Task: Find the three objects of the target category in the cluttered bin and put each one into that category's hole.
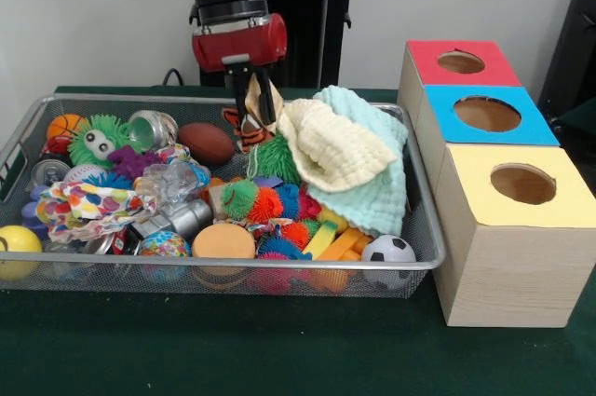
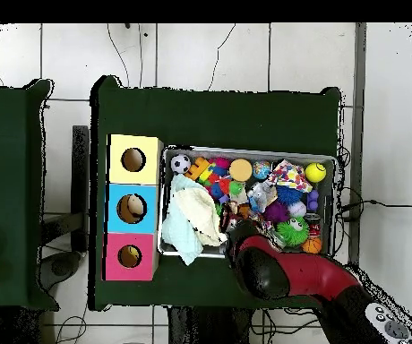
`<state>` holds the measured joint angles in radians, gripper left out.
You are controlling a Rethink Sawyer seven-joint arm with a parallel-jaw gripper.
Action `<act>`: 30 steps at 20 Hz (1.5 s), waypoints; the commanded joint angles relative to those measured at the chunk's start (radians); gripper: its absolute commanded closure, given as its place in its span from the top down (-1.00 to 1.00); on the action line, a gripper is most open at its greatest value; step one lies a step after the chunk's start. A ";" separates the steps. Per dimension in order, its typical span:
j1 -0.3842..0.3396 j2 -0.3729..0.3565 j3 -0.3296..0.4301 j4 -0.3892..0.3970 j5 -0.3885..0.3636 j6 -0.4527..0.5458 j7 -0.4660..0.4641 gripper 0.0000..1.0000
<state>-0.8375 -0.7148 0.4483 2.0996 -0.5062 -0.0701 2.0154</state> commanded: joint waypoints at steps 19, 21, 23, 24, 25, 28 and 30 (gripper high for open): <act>0.307 0.048 -0.352 -0.158 -0.019 -0.199 0.086 -1.00; 0.336 0.072 -0.386 -0.148 -0.002 -0.246 0.094 -1.00; 0.380 0.108 -0.435 -0.129 0.030 -0.309 0.110 -1.00; 0.401 0.124 -0.459 -0.115 0.048 -0.347 0.117 -1.00; 0.423 0.139 -0.482 -0.101 0.065 -0.384 0.124 -1.00; 0.483 0.157 -0.540 -0.060 0.116 -0.448 0.139 -1.00; 0.508 0.155 -0.558 -0.037 0.138 -0.474 0.145 -1.00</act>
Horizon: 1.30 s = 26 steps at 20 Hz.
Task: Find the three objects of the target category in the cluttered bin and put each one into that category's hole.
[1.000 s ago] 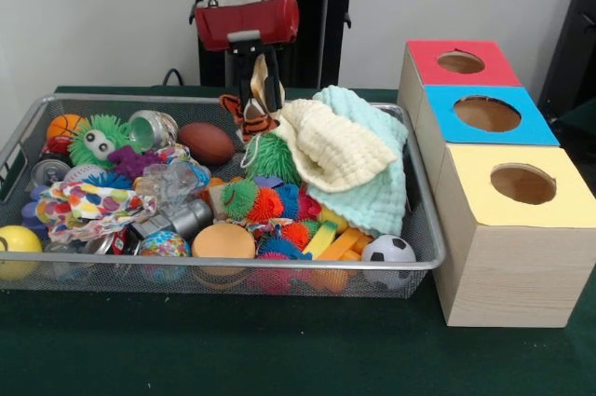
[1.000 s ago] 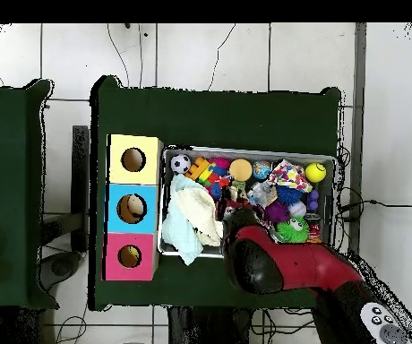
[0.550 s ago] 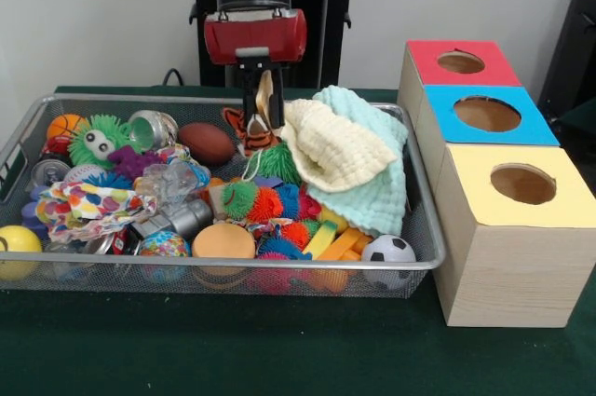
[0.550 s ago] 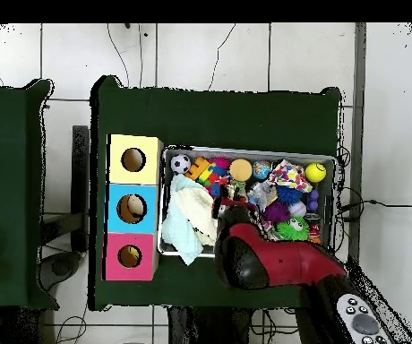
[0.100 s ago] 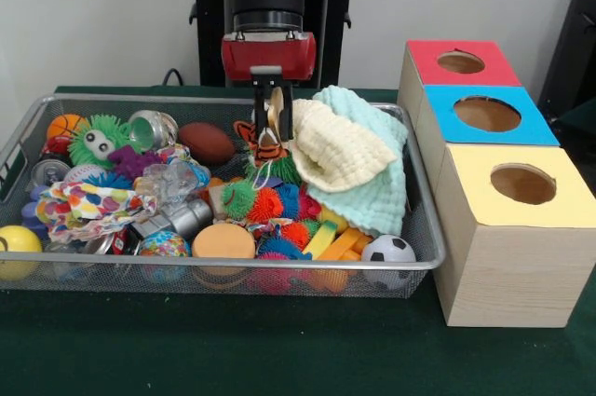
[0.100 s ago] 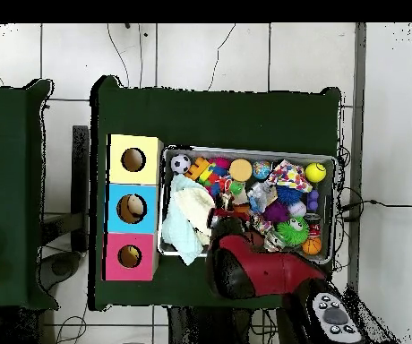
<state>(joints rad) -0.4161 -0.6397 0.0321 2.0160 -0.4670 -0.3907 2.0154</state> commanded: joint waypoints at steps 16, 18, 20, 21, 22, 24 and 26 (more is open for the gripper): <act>0.143 0.125 -0.180 0.054 0.103 -0.252 0.128 1.00; 0.128 0.118 -0.165 0.047 0.083 -0.230 0.130 1.00; 0.124 0.114 -0.158 0.043 0.076 -0.224 0.127 1.00; 0.123 0.113 -0.156 0.042 0.073 -0.223 0.126 1.00; 0.121 0.111 -0.154 0.041 0.072 -0.221 0.126 1.00; 0.116 0.106 -0.147 0.038 0.064 -0.220 0.126 1.00; 0.109 0.084 -0.135 0.040 0.053 -0.216 0.133 1.00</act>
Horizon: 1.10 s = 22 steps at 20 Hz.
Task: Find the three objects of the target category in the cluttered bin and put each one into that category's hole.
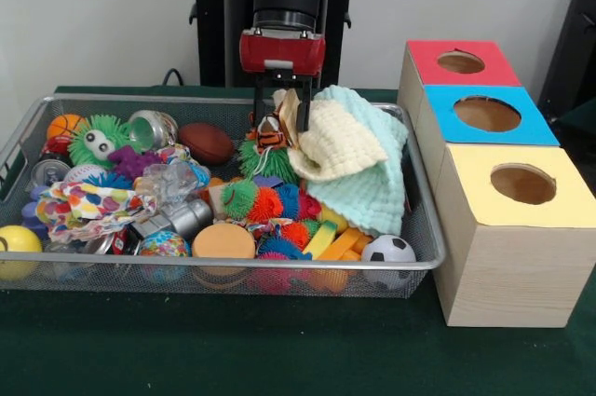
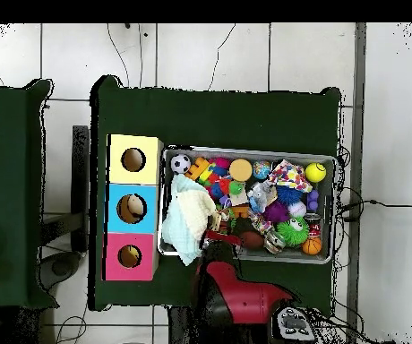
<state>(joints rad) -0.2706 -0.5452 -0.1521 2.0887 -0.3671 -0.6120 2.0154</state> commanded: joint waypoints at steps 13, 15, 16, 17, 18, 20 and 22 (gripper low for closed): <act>-0.336 -0.225 0.408 0.006 -0.141 0.403 0.150 1.00; -0.360 -0.226 0.439 0.010 -0.125 0.429 0.140 1.00; -0.363 -0.222 0.444 0.008 -0.120 0.432 0.135 1.00; -0.366 -0.219 0.448 0.006 -0.116 0.435 0.130 1.00; -0.369 -0.215 0.452 0.003 -0.111 0.438 0.126 1.00; -0.371 -0.216 0.458 0.001 -0.103 0.446 0.121 1.00; -0.367 -0.208 0.453 -0.002 -0.103 0.441 0.120 1.00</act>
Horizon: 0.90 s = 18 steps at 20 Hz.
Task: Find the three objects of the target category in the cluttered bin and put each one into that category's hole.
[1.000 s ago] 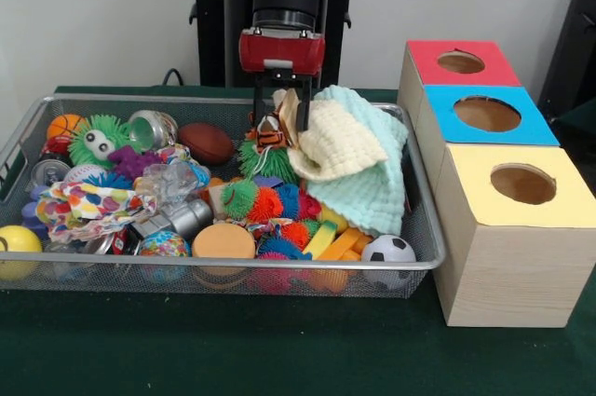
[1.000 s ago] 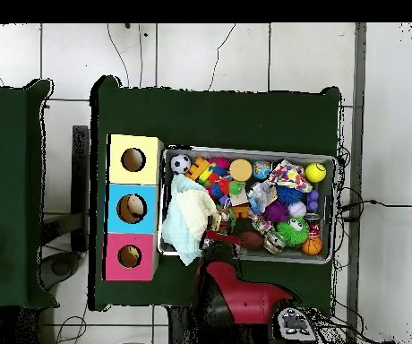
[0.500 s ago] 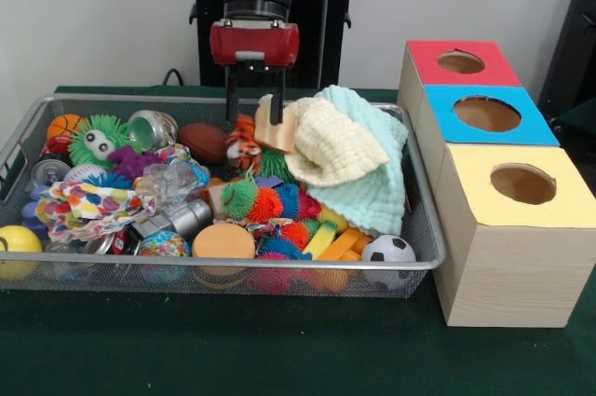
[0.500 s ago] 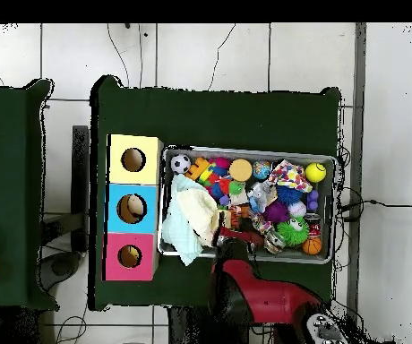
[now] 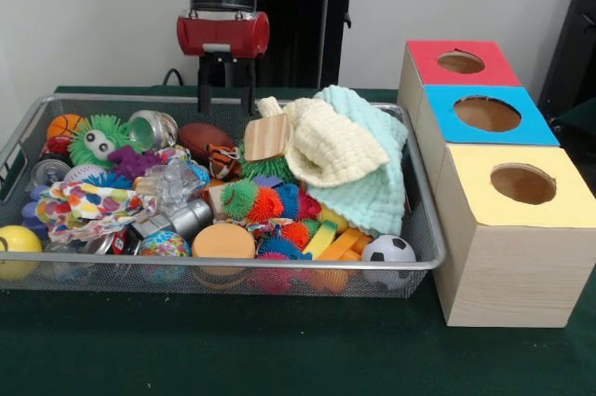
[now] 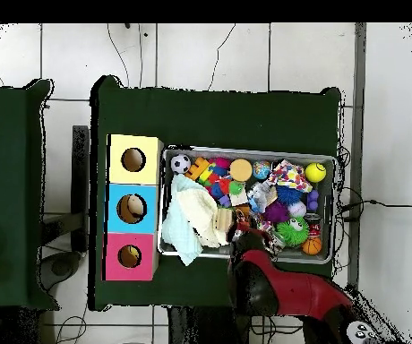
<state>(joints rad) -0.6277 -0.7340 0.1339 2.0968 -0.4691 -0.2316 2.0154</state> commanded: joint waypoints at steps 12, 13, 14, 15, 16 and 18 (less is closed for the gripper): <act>0.070 0.142 0.013 -0.050 -0.018 -0.042 0.111 1.00; 0.068 0.153 0.006 -0.049 -0.024 -0.062 0.113 1.00; 0.069 0.167 -0.007 -0.048 -0.028 -0.089 0.116 1.00; 0.070 0.176 -0.016 -0.048 -0.033 -0.112 0.116 1.00; 0.077 0.181 -0.031 -0.050 -0.031 -0.129 0.115 1.00; 0.087 0.177 -0.057 -0.053 -0.026 -0.152 0.110 1.00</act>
<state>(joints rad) -0.5468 -0.6293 0.1413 2.0962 -0.4685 -0.2688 2.0154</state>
